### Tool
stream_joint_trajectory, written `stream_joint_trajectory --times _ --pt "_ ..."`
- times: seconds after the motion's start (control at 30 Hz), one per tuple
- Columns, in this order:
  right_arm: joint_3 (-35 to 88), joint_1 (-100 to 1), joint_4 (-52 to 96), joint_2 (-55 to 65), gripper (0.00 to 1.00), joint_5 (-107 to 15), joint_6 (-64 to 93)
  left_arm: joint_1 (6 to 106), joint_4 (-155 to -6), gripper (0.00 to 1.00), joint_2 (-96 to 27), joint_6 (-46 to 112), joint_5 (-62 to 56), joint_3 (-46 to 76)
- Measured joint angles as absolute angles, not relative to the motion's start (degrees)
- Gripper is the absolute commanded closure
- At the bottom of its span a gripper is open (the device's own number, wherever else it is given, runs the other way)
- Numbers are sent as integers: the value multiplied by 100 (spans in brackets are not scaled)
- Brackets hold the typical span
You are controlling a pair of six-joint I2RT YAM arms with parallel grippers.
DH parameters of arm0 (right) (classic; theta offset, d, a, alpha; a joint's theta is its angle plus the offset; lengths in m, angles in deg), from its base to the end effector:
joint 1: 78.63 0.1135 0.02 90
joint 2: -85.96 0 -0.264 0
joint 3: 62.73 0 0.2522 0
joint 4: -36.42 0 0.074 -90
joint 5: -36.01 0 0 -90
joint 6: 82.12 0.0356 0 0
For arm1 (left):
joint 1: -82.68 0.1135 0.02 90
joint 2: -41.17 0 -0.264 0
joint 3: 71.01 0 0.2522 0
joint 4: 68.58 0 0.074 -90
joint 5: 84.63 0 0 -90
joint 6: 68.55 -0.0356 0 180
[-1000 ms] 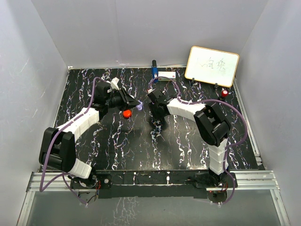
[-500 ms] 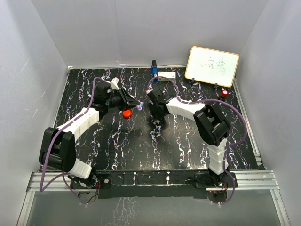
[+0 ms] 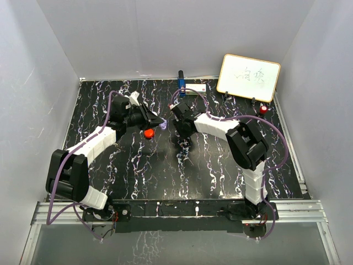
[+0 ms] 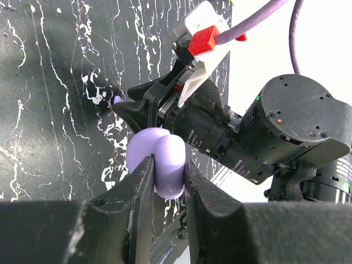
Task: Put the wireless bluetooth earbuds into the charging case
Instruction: Pick up the earbud from the center of the board.
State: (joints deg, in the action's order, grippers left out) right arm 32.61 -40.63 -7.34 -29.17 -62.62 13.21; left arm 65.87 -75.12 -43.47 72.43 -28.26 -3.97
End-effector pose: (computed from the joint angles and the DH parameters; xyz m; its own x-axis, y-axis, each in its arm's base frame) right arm 0.3327 0.2532 0.1694 -0.7541 -0.4726 -0.4560 -0.4881 0.8679 -0.0924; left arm 0.3105 -0.1144 0.2577 -0.8094 -0.4312 -0.3986 0.1520 0.5017 -0.8516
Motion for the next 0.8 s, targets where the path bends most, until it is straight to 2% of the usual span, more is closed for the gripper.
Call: stream_joint_trajectory --times 0.8 --pt "3425 -4065 -760 -3077 73 -6039 1201 6652 -7512 100 -4248 7245 -2826 -472"
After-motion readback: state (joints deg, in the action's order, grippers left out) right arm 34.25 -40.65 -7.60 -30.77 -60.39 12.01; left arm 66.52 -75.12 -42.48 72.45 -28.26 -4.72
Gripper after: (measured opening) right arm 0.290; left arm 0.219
